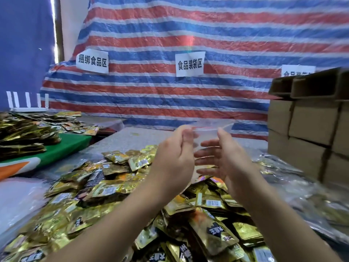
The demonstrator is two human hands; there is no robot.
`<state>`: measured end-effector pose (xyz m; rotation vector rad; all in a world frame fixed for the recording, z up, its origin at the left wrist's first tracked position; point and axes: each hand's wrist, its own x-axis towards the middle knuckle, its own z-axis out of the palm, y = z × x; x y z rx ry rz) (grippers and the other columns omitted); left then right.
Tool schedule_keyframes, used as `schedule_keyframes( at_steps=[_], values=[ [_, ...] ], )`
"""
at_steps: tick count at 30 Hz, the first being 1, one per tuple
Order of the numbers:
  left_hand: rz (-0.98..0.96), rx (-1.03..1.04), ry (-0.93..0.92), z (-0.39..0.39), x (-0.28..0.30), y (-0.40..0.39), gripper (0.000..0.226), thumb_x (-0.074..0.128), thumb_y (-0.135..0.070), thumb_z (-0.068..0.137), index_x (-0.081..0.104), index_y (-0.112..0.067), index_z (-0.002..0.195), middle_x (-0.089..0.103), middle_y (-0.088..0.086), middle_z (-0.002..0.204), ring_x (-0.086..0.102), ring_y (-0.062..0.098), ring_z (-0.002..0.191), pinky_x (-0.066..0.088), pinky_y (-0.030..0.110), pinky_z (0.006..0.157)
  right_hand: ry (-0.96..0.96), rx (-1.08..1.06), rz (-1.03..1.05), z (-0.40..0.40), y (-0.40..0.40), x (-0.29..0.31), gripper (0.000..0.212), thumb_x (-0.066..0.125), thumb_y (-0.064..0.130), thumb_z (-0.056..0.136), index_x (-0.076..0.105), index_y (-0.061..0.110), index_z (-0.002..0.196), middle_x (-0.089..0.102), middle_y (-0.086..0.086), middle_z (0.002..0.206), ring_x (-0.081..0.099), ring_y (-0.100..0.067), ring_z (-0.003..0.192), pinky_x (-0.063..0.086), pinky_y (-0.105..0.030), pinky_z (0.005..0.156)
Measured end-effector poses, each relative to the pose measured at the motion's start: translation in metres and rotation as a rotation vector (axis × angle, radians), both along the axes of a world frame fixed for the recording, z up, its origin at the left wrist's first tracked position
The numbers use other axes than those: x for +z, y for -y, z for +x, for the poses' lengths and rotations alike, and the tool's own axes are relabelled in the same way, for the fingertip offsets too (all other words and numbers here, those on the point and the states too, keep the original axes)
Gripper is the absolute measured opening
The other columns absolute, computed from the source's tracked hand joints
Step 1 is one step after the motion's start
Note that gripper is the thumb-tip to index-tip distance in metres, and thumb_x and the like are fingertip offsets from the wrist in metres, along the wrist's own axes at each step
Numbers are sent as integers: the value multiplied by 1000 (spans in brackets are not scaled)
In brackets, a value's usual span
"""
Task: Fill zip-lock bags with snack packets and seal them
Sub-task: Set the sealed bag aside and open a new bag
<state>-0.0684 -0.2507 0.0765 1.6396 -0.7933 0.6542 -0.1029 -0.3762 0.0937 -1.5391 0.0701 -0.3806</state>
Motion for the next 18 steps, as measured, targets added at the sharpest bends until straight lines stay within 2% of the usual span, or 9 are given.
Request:
schedule_keyframes(
  at_steps=[4, 6, 9, 13, 16, 18],
  values=[
    [5, -63, 14, 1, -7, 5, 33, 24, -55, 97, 55, -45, 100, 66, -19, 99, 63, -5, 97, 53, 20, 79, -37, -37, 26, -2, 7, 3, 55, 33, 59, 102, 61, 12, 105, 75, -11, 83, 74, -22, 68, 56, -32, 55],
    [46, -46, 81, 2, -8, 5, 29, 27, -51, 98, 55, -46, 101, 63, -29, 95, 60, -11, 97, 49, 12, 83, -63, -53, 10, -4, 10, 5, 57, 34, 60, 101, 61, 10, 105, 75, -11, 81, 73, -21, 65, 55, -31, 53],
    [160, 18, 243, 3, -10, 1, 33, 32, -38, 103, 64, -34, 111, 54, -38, 93, 52, -23, 95, 37, -1, 80, -82, -81, -29, -7, 17, 7, 63, 36, 63, 99, 64, 6, 104, 76, -11, 81, 74, -22, 65, 56, -30, 53],
    [298, -16, 303, 1, -14, -4, 31, 32, -35, 105, 53, -31, 128, 61, -19, 113, 56, 0, 104, 40, 9, 86, -62, -96, -57, -7, 18, 9, 47, 44, 46, 101, 66, 6, 93, 74, -7, 70, 70, -20, 58, 54, -29, 51],
    [377, -34, 275, -2, -16, 0, 40, 31, -34, 104, 51, -24, 136, 63, -6, 124, 57, 6, 108, 45, 27, 91, -33, -77, -92, -5, 18, 8, 39, 49, 38, 100, 68, 6, 88, 71, -5, 66, 66, -17, 53, 52, -26, 48],
    [432, -36, 284, -5, -17, 2, 44, 29, -34, 103, 47, -21, 141, 59, -5, 129, 55, 7, 113, 46, 30, 94, -25, -66, -117, -4, 17, 8, 33, 50, 31, 100, 67, 8, 83, 68, -1, 60, 63, -14, 50, 52, -26, 47]
  ],
)
